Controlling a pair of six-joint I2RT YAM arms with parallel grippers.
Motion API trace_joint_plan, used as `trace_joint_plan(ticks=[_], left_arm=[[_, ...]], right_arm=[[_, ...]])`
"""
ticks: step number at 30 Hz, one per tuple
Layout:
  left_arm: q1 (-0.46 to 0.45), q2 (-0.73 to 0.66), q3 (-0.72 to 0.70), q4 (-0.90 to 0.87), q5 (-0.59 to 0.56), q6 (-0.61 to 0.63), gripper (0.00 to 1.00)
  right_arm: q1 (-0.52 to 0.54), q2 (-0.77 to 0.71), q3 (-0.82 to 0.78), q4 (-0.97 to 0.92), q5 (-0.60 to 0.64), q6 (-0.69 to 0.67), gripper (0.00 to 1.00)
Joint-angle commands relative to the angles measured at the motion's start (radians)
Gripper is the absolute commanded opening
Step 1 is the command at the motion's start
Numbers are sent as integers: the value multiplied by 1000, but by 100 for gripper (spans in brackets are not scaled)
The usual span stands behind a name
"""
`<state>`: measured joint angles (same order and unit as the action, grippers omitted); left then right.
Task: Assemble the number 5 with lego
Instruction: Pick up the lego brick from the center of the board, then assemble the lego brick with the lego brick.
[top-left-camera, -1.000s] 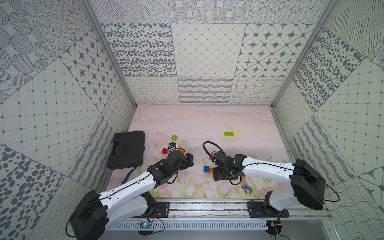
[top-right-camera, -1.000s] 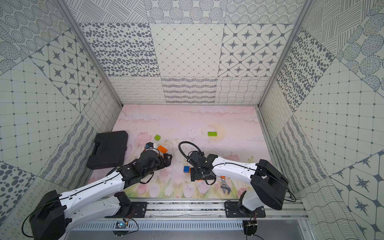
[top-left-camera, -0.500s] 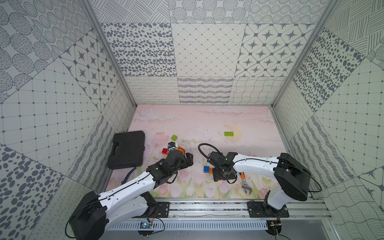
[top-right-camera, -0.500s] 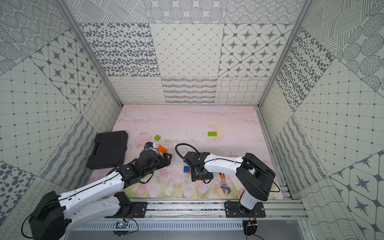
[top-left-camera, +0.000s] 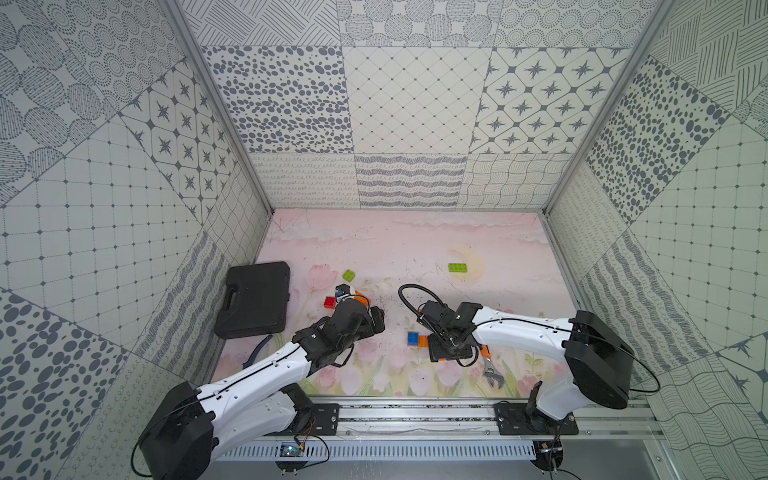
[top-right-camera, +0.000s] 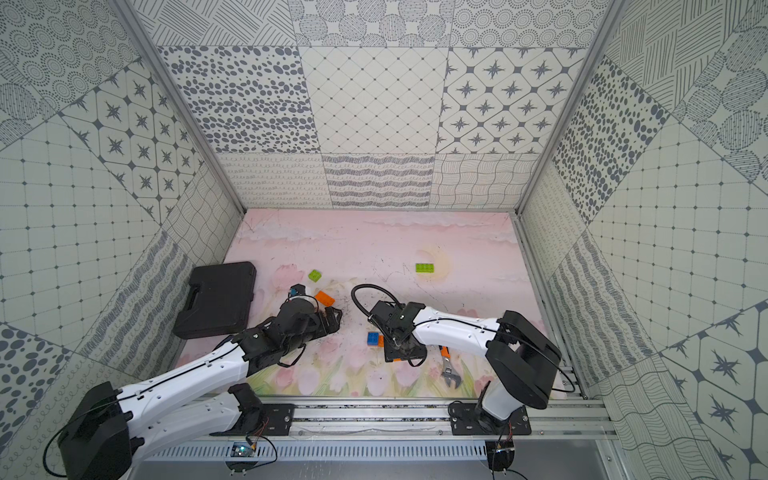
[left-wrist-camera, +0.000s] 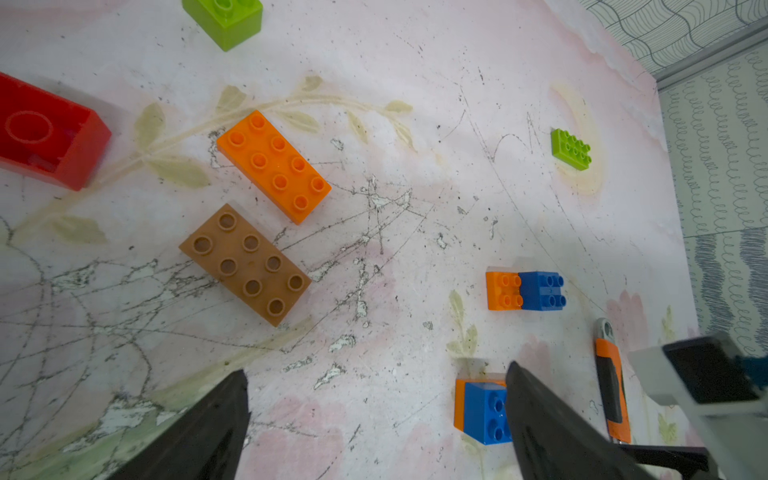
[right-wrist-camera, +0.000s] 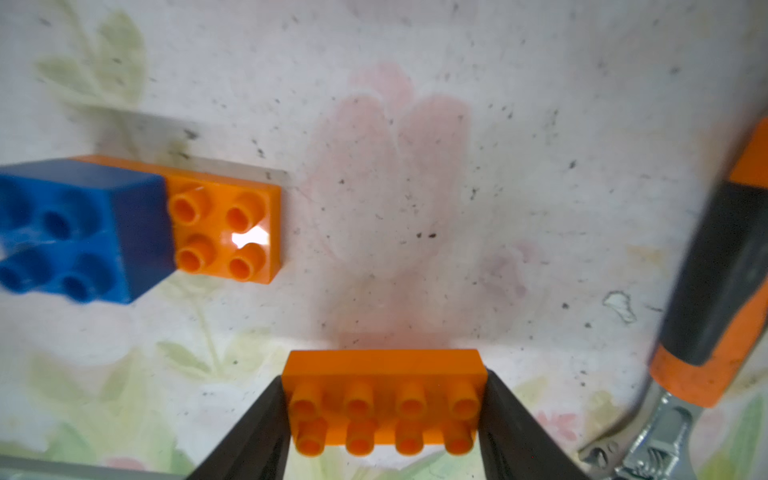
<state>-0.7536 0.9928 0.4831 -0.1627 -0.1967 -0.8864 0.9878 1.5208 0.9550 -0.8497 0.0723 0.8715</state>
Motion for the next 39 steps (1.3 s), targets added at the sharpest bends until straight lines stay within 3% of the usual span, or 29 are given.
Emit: trace_joint_plan(ticks=[1,14,39], left_arm=[[25,9,1,-22,13,11,99],[111,-17,-51,-16,127,26,99],[143,-1,-37,-17,144,60,99]], right_arm=[[3,-36,59,10,2,32,59],[11,205,264,19,-10,122,58],[8,306,332,-31,-3,132,60]])
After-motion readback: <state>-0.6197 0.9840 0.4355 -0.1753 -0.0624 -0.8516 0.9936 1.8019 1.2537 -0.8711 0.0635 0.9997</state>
